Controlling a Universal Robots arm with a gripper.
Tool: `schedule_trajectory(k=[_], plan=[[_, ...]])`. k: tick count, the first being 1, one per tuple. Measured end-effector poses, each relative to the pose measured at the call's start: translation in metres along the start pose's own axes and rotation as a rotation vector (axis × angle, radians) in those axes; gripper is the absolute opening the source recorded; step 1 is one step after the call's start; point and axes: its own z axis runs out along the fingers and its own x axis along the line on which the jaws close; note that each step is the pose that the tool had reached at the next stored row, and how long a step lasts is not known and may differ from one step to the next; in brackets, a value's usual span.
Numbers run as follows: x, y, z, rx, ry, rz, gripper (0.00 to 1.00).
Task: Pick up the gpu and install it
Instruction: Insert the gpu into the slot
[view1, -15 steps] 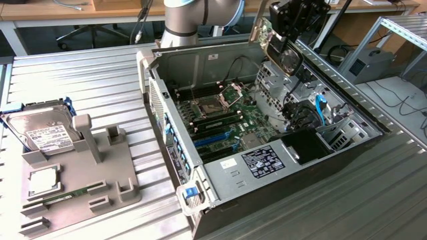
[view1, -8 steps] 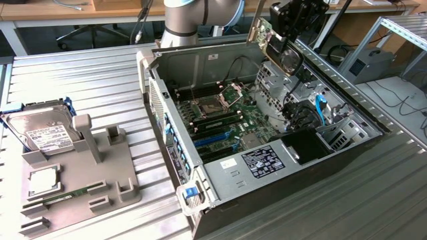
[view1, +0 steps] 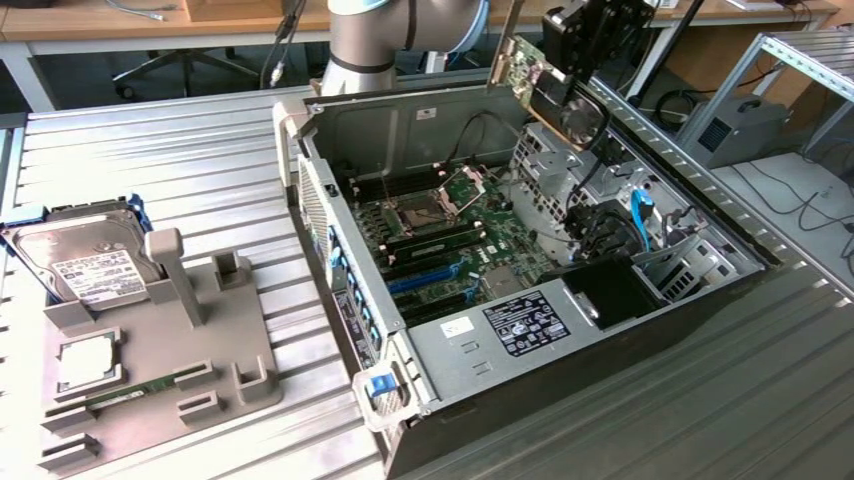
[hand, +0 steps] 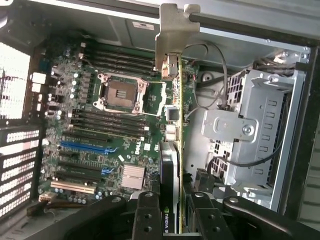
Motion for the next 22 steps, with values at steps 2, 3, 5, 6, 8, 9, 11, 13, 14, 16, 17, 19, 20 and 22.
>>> schedule_trajectory(k=[2,3,5,6,8,9,11,13,14,16,17,19,20,22], plan=[[0.0000,0.0000,0.0000,-0.0007,0.0007,-0.025,0.27],[0.0000,0.0000,0.0000,-0.0010,0.0011,-0.038,0.27],[0.0000,0.0001,0.0000,-0.0017,0.0019,-0.065,0.27],[0.0000,0.0001,0.0000,-0.0020,0.0023,-0.077,0.27],[0.0000,0.0002,0.0001,-0.0029,0.0033,-0.113,0.27],[0.0000,0.0002,0.0001,-0.0032,0.0036,-0.123,0.27],[-0.0001,0.0004,0.0000,-0.0037,0.0044,-0.150,0.27],[-0.0001,0.0005,0.0000,-0.0042,0.0051,-0.172,0.27],[-0.0001,0.0006,0.0000,-0.0046,0.0056,-0.188,0.27],[-0.0002,0.0008,0.0000,-0.0053,0.0065,-0.218,0.27],[-0.0002,0.0009,0.0001,-0.0056,0.0068,-0.229,0.27],[-0.0002,0.0012,0.0001,-0.0063,0.0077,-0.259,0.27],[-0.0002,0.0012,0.0001,-0.0066,0.0081,-0.271,0.27],[-0.0003,0.0014,0.0001,-0.0071,0.0088,-0.293,0.27]])
